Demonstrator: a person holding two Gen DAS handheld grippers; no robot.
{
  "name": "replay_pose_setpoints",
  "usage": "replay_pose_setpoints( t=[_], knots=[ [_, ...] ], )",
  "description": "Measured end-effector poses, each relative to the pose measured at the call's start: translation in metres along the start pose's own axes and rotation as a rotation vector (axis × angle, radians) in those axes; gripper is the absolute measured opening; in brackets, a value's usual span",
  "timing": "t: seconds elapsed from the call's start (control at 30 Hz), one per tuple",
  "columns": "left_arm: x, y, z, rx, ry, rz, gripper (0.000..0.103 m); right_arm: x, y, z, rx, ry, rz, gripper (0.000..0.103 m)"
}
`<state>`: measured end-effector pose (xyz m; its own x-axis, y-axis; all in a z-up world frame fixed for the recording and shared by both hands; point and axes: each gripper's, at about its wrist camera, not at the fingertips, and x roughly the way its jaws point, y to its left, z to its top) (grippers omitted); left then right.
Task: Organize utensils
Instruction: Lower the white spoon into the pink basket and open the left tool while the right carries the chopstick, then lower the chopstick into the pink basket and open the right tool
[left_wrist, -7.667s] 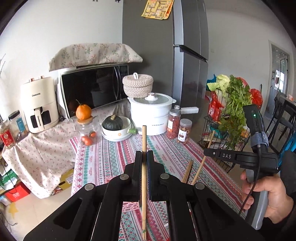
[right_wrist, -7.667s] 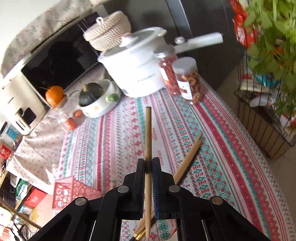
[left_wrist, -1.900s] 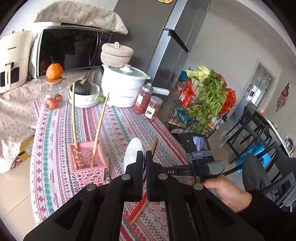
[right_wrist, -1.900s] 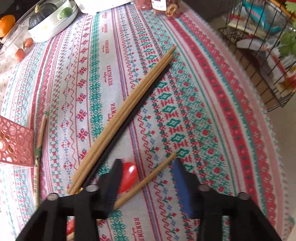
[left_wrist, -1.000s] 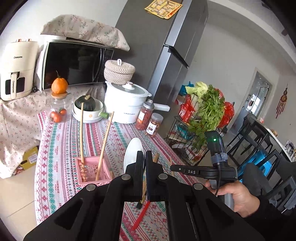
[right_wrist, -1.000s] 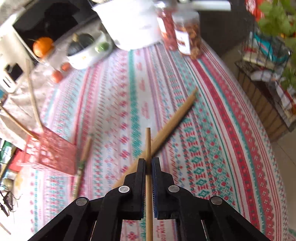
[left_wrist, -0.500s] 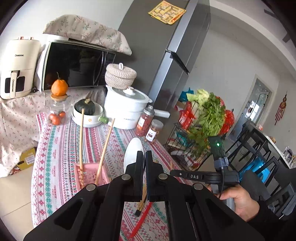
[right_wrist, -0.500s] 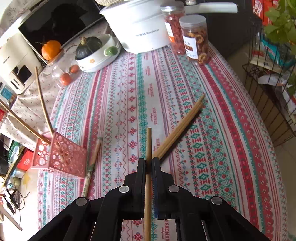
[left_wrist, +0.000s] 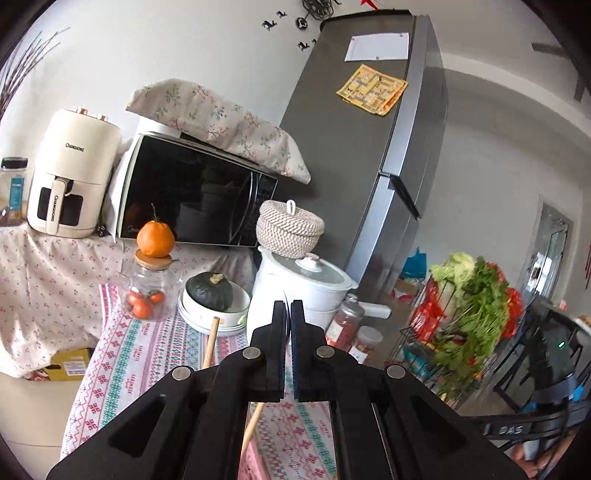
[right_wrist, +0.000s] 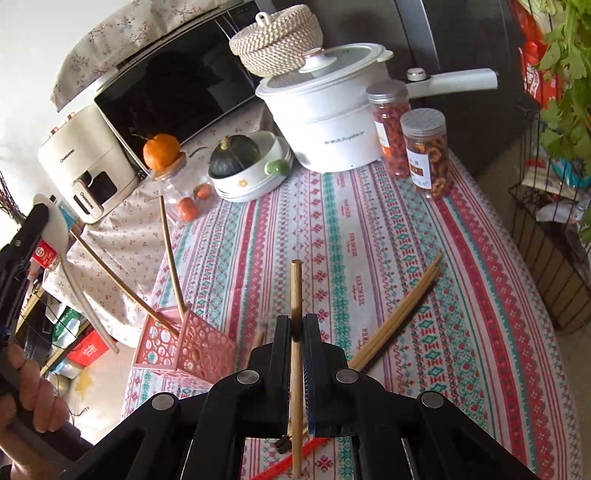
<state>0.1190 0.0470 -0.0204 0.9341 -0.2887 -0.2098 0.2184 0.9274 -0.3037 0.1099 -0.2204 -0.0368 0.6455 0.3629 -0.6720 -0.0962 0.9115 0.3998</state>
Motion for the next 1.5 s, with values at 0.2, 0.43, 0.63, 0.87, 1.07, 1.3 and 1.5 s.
replay_pose_setpoints(
  t=[0.2,0.43,0.63,0.87,1.07,1.3,1.5],
  knots=[
    [0.030,0.010,-0.017,-0.020,0.016,0.059,0.002,0.001,0.001,0.002,-0.008,0.002,0.017,0.004],
    [0.037,0.019,-0.045,-0.026,0.058,0.111,0.002,0.001,-0.001,0.003,0.004,0.003,0.023,0.004],
    [0.031,0.019,-0.056,-0.028,0.116,0.127,0.003,-0.003,0.001,0.004,0.008,-0.003,0.037,0.004],
    [0.005,0.011,-0.046,0.026,0.195,0.153,0.039,-0.020,0.022,0.008,-0.026,-0.051,0.068,0.004],
    [-0.030,0.012,-0.028,0.057,0.302,0.220,0.063,-0.041,0.053,0.019,-0.061,-0.099,0.115,0.004],
    [-0.053,0.048,-0.037,0.027,0.502,0.376,0.070,-0.067,0.103,0.041,-0.126,-0.178,0.164,0.004],
    [-0.051,0.066,-0.047,-0.045,0.614,0.340,0.070,-0.069,0.132,0.058,-0.128,-0.212,0.188,0.004]
  ],
)
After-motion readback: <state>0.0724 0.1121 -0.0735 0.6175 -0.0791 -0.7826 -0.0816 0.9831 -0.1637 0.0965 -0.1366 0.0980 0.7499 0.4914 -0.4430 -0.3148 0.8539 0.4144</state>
